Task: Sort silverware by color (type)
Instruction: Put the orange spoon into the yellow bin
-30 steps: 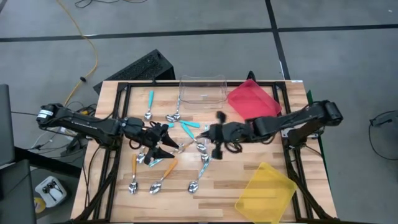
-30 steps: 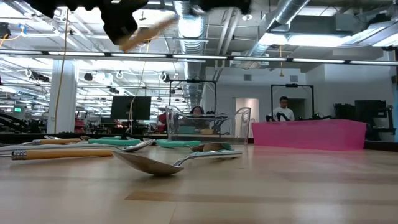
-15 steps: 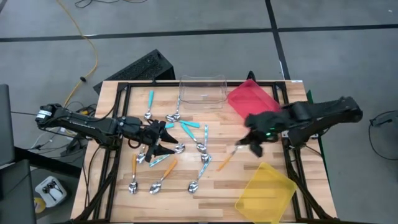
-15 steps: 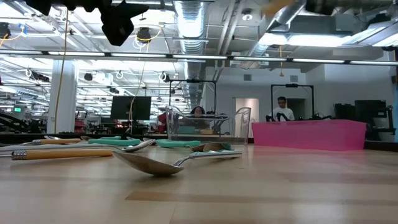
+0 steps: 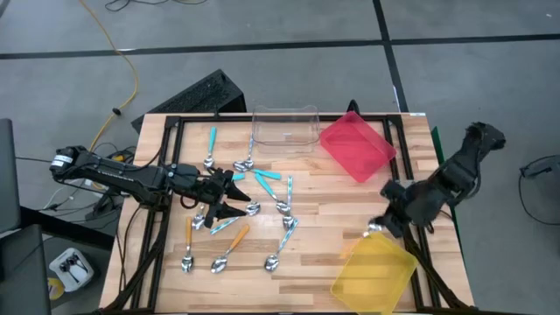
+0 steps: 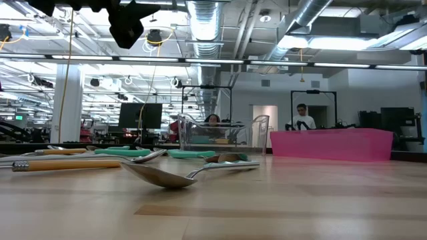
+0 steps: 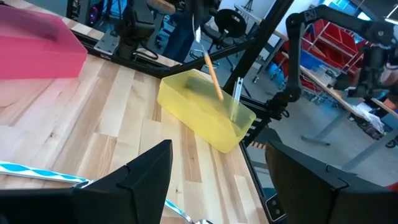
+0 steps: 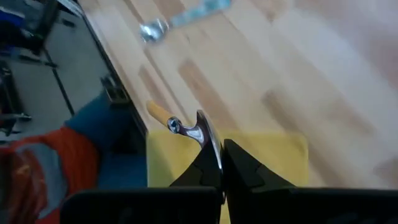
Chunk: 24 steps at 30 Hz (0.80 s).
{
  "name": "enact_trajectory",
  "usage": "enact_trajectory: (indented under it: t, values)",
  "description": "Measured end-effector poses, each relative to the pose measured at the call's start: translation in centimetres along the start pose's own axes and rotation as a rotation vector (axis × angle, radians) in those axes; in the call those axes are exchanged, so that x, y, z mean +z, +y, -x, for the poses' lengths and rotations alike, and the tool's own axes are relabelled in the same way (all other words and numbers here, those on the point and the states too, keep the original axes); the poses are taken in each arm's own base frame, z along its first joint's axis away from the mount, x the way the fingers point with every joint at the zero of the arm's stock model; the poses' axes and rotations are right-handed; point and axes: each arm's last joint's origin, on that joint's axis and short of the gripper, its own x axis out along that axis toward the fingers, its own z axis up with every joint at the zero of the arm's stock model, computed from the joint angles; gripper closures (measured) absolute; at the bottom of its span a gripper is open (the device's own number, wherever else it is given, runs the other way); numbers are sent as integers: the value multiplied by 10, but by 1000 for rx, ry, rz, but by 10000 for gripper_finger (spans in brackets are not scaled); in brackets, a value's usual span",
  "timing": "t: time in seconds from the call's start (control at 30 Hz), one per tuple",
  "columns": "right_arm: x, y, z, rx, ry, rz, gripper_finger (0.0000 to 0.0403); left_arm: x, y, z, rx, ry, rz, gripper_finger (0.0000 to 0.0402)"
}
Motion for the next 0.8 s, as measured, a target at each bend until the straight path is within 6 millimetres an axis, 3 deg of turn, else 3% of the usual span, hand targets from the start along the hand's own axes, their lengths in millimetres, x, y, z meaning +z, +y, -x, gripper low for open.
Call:
enact_trajectory:
  t: [0.27,0.47,0.8]
  values:
    - [-43,-2,-39,42,71,-75,381,0,0,0,6,-1,-2,161]
    - [-71,-14,-54,11,141,-169,381,0,0,0,9,-2,-2,161]
    - [-89,-41,-84,-12,184,-304,381,1,2,0,63,-27,-32,161]
